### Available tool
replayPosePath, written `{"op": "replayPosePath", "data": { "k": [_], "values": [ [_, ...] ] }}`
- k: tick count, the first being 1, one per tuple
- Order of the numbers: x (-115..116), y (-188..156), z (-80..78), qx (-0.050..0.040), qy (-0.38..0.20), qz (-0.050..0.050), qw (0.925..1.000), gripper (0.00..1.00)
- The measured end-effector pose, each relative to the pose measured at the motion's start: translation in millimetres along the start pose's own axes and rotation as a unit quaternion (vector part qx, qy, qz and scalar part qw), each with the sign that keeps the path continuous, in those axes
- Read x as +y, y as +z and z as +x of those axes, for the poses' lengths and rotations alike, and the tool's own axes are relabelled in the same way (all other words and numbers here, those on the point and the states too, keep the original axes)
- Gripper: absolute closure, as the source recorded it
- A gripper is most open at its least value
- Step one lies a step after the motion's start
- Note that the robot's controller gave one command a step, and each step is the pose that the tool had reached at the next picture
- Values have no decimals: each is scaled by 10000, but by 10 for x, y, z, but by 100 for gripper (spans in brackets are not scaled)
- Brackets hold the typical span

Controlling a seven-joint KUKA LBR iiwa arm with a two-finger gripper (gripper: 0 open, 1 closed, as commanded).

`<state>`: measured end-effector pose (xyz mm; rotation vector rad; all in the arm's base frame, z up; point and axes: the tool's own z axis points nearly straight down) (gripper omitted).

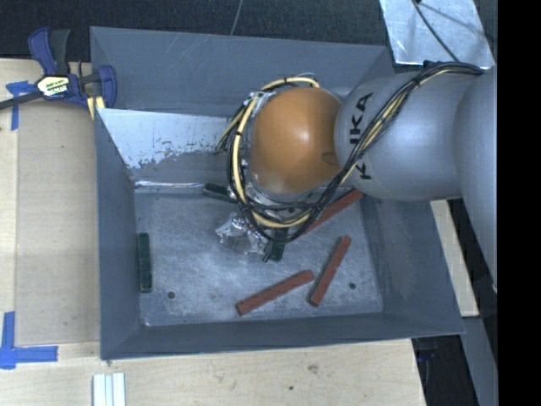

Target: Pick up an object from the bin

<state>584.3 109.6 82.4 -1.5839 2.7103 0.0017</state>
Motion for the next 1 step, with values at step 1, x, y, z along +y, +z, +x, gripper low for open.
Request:
{"op": "replayPosePath", "data": {
  "k": [1],
  "values": [
    [0,0,1,2,-1,-1,10000,100]
  ]
}}
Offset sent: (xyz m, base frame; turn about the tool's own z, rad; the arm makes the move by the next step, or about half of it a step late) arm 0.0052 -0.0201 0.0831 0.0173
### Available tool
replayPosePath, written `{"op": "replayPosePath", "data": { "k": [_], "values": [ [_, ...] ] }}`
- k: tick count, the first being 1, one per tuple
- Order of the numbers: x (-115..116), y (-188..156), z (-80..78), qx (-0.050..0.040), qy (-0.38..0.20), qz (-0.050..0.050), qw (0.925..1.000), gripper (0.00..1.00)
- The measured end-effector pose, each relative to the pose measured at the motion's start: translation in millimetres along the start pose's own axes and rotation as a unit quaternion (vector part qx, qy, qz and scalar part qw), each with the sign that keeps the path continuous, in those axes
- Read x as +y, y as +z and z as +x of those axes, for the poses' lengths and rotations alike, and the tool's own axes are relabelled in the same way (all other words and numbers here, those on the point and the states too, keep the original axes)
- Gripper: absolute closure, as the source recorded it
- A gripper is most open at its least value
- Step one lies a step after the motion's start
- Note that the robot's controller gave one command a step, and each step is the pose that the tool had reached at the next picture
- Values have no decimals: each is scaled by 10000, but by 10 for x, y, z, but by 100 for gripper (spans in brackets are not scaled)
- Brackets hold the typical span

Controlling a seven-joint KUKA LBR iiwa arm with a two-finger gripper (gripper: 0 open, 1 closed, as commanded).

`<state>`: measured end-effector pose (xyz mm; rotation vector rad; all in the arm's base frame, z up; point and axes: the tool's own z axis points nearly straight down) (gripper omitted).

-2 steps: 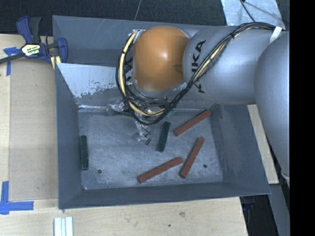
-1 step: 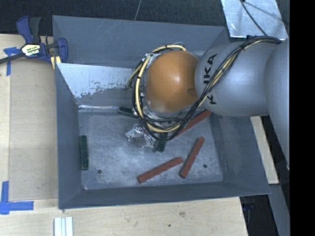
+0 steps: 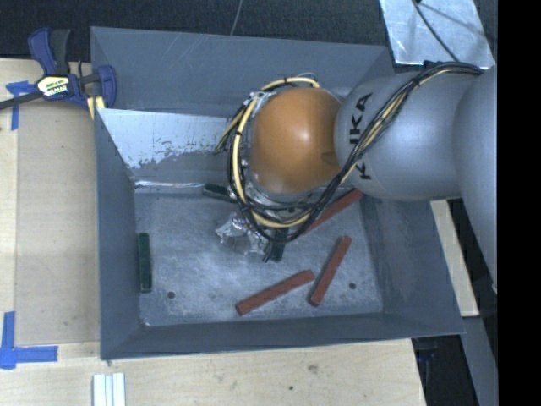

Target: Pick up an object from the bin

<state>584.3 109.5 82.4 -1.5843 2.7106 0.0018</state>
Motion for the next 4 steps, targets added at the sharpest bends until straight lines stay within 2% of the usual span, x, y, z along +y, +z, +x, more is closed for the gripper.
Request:
{"op": "replayPosePath", "data": {
  "k": [1,2,3,4],
  "values": [
    [0,-7,2,-1,0,0,10000,100],
    [-14,-411,-98,-16,-146,27,9999,100],
    [1,-620,-23,13,-140,-17,9999,100],
    [-258,-889,-77,-5,-190,7,9998,0]
  ]
}}
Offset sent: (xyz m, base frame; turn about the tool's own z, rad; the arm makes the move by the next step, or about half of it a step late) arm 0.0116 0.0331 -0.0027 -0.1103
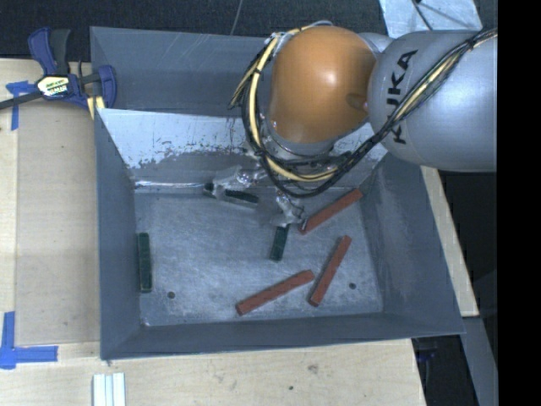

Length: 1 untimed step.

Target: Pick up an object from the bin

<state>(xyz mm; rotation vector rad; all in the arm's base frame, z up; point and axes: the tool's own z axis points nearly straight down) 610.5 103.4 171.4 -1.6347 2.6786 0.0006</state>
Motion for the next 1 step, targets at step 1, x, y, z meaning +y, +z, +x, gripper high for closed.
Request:
{"op": "replayPosePath", "data": {
  "k": [1],
  "values": [
    [1,1,1,1,3,-4,10000,0]
  ]
}}
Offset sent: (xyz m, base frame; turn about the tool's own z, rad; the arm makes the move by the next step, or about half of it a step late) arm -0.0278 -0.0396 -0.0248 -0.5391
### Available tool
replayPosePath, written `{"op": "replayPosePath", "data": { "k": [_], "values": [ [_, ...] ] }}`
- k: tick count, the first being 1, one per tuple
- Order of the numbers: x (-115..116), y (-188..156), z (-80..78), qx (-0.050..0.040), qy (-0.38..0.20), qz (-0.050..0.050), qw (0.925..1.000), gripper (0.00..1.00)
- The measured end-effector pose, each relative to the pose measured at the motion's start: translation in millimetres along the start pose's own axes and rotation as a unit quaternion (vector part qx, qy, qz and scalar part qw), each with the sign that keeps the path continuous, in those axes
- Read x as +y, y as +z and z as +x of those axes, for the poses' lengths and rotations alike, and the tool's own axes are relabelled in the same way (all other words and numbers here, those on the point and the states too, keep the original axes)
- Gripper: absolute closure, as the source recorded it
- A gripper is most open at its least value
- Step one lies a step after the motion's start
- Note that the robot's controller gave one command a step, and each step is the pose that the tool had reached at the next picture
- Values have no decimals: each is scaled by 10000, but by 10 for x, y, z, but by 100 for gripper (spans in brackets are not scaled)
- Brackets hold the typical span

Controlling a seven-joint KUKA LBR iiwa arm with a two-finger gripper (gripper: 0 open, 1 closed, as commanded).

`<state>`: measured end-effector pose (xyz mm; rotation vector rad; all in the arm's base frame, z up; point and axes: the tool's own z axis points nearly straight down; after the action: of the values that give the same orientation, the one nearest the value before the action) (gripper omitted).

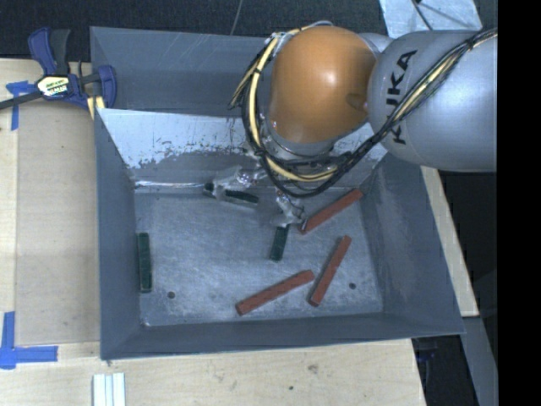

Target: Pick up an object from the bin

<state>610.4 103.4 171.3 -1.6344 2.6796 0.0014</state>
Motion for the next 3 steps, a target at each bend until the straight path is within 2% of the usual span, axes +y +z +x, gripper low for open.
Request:
{"op": "replayPosePath", "data": {
  "k": [1,2,3],
  "values": [
    [35,90,168,-9,-1126,11,9936,0],
    [-62,715,422,7,-2325,-17,9726,0],
    [-242,984,427,-14,-2417,12,9703,100]
  ]
}}
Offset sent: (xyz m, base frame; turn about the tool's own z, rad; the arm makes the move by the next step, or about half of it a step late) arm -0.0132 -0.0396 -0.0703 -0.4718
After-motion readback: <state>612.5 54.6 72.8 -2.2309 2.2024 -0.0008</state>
